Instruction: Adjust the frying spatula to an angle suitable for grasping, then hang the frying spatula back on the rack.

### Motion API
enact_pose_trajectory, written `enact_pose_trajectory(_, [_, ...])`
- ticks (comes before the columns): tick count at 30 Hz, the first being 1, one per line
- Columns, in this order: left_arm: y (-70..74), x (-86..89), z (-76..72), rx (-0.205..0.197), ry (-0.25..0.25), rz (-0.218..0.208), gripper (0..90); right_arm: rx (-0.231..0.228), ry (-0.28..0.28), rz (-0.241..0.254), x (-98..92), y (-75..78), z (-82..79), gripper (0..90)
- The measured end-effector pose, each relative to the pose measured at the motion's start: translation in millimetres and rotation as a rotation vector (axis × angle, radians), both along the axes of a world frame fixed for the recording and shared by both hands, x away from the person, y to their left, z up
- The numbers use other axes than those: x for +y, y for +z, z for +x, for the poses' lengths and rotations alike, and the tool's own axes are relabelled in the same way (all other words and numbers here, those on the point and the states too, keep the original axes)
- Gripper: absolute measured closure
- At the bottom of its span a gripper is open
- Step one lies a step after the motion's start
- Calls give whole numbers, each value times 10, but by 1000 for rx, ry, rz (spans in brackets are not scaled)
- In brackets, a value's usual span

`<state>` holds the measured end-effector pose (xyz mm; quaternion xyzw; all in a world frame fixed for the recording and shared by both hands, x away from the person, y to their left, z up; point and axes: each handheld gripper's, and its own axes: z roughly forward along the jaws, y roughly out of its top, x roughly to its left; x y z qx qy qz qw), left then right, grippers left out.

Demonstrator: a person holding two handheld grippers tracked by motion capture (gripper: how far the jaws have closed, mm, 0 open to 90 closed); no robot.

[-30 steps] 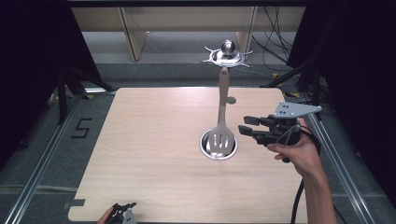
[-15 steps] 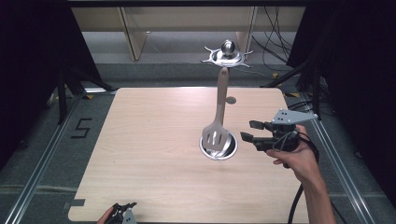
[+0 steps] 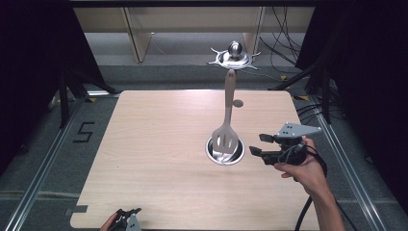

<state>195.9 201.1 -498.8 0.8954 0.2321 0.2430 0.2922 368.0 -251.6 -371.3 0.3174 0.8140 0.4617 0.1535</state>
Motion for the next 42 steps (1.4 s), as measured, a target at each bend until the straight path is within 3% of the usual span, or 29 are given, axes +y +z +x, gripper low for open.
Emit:
enact_pose_trajectory(4, [12, 4, -2, 1, -1, 0, 154, -22, 16, -16, 20, -47, 20, 397])
enact_pose_trajectory(5, [22, 5, -6, -2, -4, 5, 154, 17, 13, -14, 51, -76, -2, 388])
enact_pose_trajectory(7, [21, 4, -4, -1, -3, 3, 154, 16, 15, -21, 57, -97, -2, 383])
enact_pose_trajectory(8, [18, 4, -5, 1, -2, 3, 154, -10, 16, -19, 57, -118, 13, 378])
enact_pose_trajectory(9, [16, 4, -6, 0, -2, 4, 154, 25, 20, -11, 53, -121, -3, 374])
enact_pose_trajectory(13, [19, -1, -8, -13, -4, 3, 154, 39, 38, 7, 35, -168, -14, 369])
enact_pose_trajectory(14, [25, -2, -11, 1, -12, -4, 154, 29, 56, -12, 20, -177, -3, 365])
enact_pose_trajectory(15, [23, -8, -9, -17, -5, 5, 154, 62, 35, 5, 36, -185, -38, 363])
enact_pose_trajectory(16, [26, -9, -13, -10, -9, 2, 154, 37, 48, -8, 21, -208, -40, 361])
enact_pose_trajectory(17, [26, -10, -15, -5, -11, -4, 154, 74, 44, -5, 23, -207, -67, 360])
enact_pose_trajectory(21, [8, -20, -11, -6, -10, -3, 154, 61, 61, -24, 1, -235, -70, 351])
enact_pose_trajectory(22, [20, -22, -17, -14, -14, 7, 154, 55, 40, -19, -3, -258, -84, 343])
enact_pose_trajectory(25, [27, -12, -7, -7, -21, 4, 154, 60, 61, -26, -25, -272, -71, 343])
enact_pose_trajectory(27, [9, -7, -7, -2, -10, 5, 154, 80, 26, -18, -18, -293, -96, 342])
enact_pose_trajectory(28, [7, -7, -7, -10, -3, 12, 154, 69, 41, -27, -26, -305, -82, 341])
enact_pose_trajectory(31, [20, -15, -14, -11, -5, -6, 154, 83, 33, -33, -22, -346, -79, 334])
enact_pose_trajectory(32, [24, -15, -13, -18, -4, 4, 154, 106, 29, -31, -19, -347, -96, 334])
enact_pose_trajectory(34, [22, -12, -15, -14, -7, 3, 154, 87, 30, -29, -30, -359, -93, 333])
enact_pose_trajectory(35, [24, -8, -16, -8, -11, 4, 154, 107, 23, -24, -28, -362, -108, 332])
enact_pose_trajectory(38, [32, -3, -17, -13, -11, 3, 154, 97, 16, -29, -46, -396, -112, 330])
enact_pose_trajectory(42, [8, -12, -16, -24, 0, 1, 154, 73, -4, -59, -102, -431, -113, 329])
